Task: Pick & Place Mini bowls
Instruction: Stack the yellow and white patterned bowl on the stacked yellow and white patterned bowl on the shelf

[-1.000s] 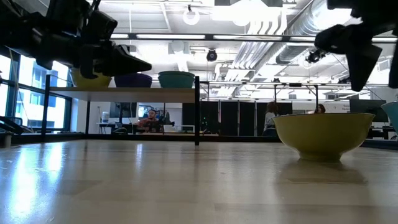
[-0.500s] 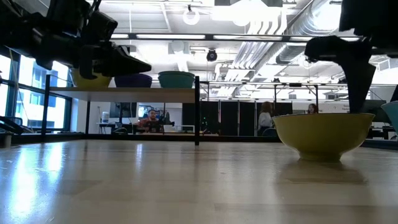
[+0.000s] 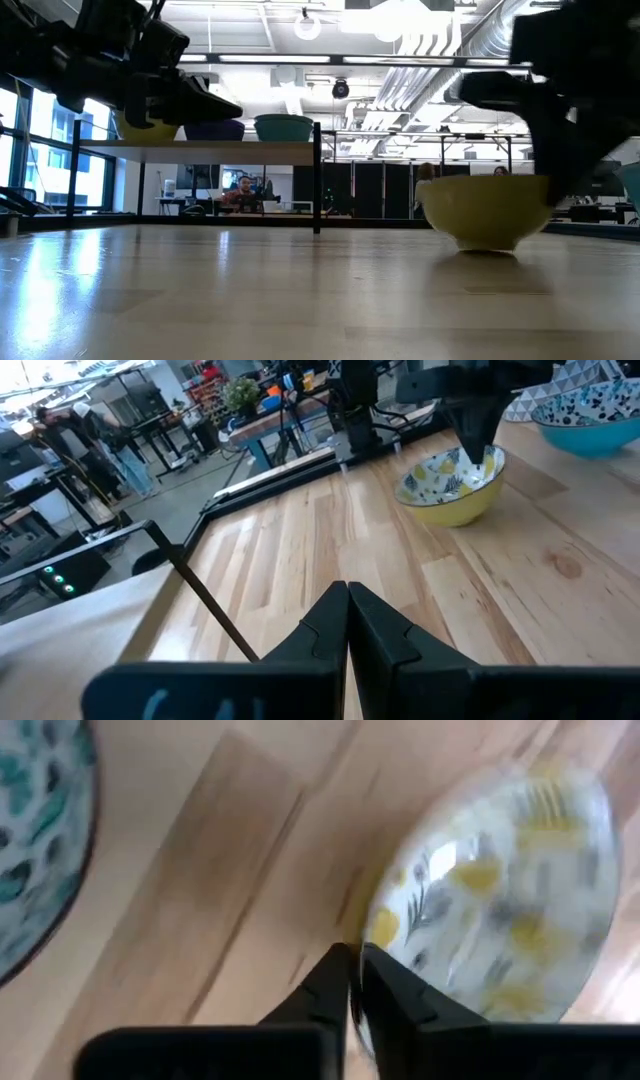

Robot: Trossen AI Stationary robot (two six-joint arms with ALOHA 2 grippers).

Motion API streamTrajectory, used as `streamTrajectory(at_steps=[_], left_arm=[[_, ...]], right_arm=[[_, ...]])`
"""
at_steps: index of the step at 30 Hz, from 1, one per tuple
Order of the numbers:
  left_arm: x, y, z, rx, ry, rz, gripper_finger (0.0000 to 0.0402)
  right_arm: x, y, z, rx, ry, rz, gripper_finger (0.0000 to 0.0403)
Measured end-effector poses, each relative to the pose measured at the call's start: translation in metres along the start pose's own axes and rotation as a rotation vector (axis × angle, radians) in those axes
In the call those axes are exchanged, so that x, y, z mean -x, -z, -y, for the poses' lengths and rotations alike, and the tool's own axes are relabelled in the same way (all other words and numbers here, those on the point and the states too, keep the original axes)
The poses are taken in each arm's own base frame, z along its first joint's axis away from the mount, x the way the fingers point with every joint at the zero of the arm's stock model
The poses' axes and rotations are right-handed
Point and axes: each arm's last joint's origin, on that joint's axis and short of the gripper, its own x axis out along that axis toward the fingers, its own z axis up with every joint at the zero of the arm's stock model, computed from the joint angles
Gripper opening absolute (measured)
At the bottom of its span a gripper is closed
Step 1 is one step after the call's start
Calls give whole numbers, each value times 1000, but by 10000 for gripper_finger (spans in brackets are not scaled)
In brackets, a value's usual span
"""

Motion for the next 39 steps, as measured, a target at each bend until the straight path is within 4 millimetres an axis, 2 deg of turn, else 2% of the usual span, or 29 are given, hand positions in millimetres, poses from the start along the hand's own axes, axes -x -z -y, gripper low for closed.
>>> streamTrajectory(at_steps=[9, 14, 17, 26, 31, 39], left_arm=[[0, 0, 0, 1, 2, -5, 3], [0, 1, 0, -15, 2, -5, 3], [0, 1, 0, -26, 3, -7, 3], [0, 1, 0, -46, 4, -11, 3], [0, 1, 0, -47, 6, -11, 3], [0, 3, 1, -45, 17, -27, 3]], right_arm=[[14, -21, 32, 33, 43, 90, 8], [27, -39, 63, 86, 78, 220, 10], [26, -48, 82, 118, 88, 300, 13], [-17, -82, 123, 280, 90, 267, 8], [-35, -96, 143, 329, 64, 267, 13], [-51, -100, 152, 406, 64, 247, 9]])
